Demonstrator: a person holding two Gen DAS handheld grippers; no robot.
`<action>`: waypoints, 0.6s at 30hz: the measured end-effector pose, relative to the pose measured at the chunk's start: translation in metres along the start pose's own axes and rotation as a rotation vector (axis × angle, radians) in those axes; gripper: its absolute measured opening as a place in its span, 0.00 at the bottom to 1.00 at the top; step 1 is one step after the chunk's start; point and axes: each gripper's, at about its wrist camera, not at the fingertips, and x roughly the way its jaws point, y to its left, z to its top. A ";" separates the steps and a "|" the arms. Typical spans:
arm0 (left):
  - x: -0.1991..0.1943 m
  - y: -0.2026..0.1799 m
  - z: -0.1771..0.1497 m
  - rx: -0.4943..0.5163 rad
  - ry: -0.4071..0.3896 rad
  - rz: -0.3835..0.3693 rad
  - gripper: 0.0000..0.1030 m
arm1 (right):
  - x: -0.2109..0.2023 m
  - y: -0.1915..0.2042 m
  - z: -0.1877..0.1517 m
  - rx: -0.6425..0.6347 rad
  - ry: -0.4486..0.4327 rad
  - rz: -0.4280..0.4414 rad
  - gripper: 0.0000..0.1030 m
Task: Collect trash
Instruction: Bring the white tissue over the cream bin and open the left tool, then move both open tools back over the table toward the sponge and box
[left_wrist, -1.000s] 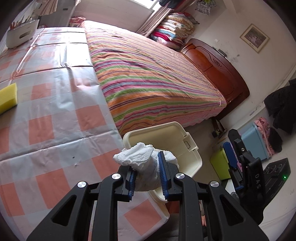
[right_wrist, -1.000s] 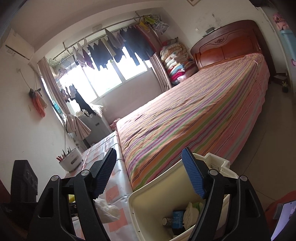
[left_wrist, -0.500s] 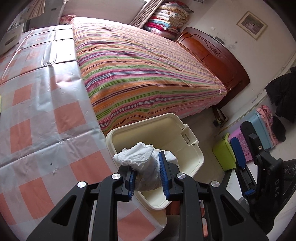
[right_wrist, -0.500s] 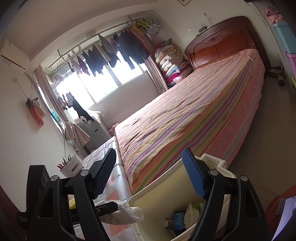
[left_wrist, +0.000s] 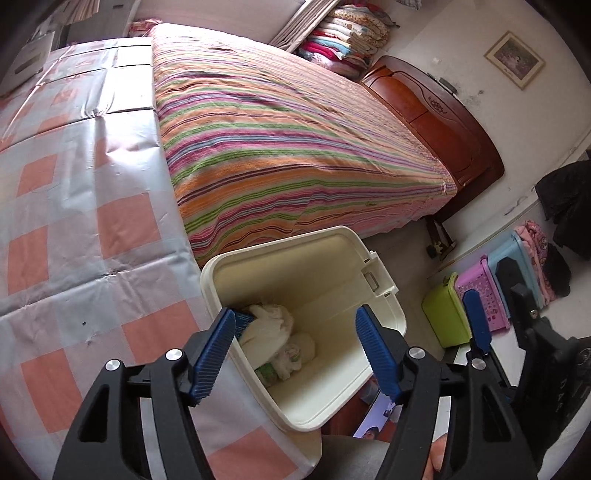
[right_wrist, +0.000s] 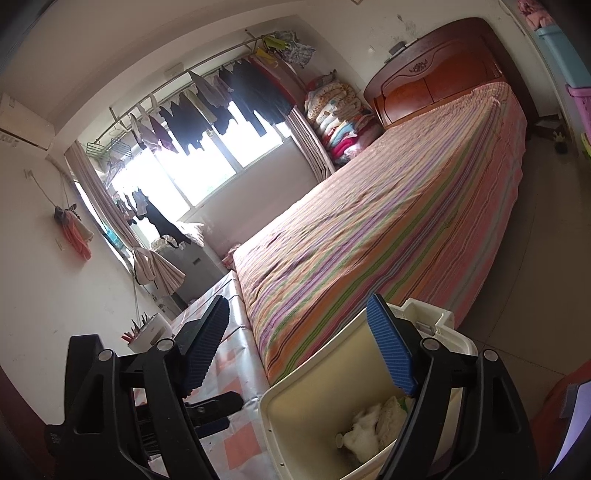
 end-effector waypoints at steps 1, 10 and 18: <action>-0.005 0.002 0.000 -0.009 -0.010 -0.001 0.64 | 0.001 0.000 0.000 0.002 0.003 0.001 0.75; -0.062 0.039 -0.019 -0.062 -0.132 0.076 0.67 | 0.017 0.014 -0.012 -0.017 0.071 0.026 0.76; -0.095 0.090 -0.043 -0.152 -0.160 0.157 0.70 | 0.032 0.041 -0.030 -0.068 0.131 0.057 0.76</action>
